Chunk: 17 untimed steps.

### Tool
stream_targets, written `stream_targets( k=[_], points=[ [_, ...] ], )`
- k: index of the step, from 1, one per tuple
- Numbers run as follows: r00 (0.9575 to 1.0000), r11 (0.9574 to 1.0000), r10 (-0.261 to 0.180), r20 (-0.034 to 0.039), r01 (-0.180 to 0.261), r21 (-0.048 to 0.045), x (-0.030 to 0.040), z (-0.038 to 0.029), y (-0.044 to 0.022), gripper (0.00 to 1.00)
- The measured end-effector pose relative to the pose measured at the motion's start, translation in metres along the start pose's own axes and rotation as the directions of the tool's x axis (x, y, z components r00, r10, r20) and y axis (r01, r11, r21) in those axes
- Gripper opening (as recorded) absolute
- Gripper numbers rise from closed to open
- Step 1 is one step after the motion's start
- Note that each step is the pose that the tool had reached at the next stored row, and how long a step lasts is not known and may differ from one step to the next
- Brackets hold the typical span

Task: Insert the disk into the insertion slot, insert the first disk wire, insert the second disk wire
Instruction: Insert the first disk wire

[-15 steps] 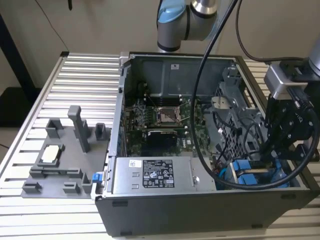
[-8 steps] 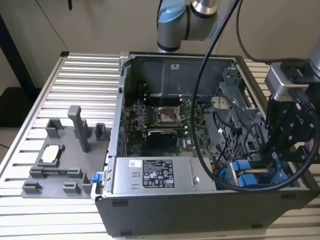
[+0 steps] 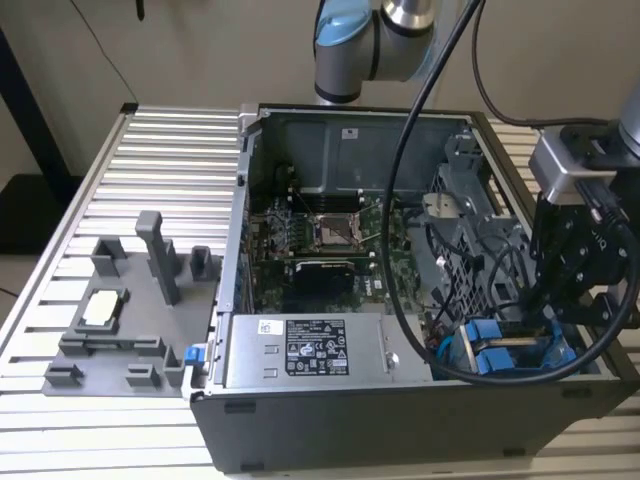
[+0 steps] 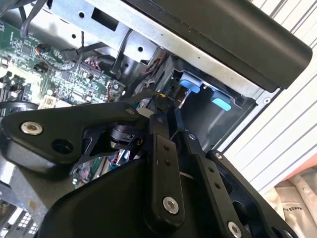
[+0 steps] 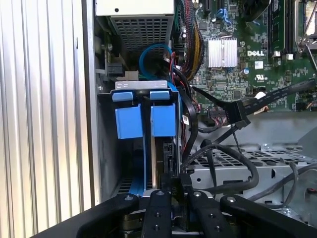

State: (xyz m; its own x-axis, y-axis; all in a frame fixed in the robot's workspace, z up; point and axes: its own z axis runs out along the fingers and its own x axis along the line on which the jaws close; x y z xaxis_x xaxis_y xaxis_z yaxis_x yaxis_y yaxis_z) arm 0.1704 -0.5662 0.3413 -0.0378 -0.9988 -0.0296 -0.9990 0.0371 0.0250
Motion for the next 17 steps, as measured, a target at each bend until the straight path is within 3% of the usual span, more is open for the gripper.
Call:
stream_targets(
  k=[9, 17],
  points=[
    [1.0000, 1.0000, 0.000, 0.0000, 0.000, 0.0000, -0.0001, 0.0011, -0.0030, 0.19],
    [1.0000, 1.0000, 0.000, 0.0005, 0.000, 0.0002, 0.0000, 0.0081, -0.0035, 0.19]
  ],
)
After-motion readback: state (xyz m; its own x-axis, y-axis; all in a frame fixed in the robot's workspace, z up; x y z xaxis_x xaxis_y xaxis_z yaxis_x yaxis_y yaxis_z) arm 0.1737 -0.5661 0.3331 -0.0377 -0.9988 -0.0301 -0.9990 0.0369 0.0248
